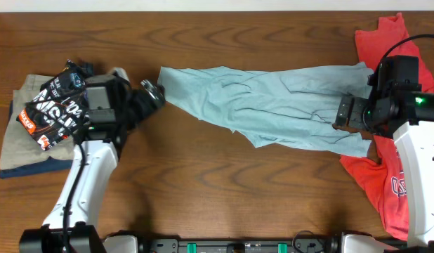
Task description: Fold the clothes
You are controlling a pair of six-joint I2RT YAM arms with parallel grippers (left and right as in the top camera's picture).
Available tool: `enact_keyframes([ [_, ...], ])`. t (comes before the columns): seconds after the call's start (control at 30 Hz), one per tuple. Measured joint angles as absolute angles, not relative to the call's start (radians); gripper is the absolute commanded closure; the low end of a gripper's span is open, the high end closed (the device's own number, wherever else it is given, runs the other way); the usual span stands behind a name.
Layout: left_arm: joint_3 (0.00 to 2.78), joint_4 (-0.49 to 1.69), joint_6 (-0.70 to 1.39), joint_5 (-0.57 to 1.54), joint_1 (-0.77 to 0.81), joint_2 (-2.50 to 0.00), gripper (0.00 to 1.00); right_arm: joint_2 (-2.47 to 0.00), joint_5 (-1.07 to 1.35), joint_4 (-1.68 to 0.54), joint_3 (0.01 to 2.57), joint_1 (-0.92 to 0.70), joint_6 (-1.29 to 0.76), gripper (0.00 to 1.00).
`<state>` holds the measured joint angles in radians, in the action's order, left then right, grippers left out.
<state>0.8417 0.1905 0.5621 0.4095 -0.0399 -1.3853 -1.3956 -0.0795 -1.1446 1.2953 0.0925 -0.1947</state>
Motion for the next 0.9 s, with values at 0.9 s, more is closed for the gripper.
enact_keyframes([
  [0.9,0.812,-0.329,0.851,0.472,0.712,-1.841,0.33,-1.396,-0.08,-1.161,1.296,0.093,-0.195,0.01],
])
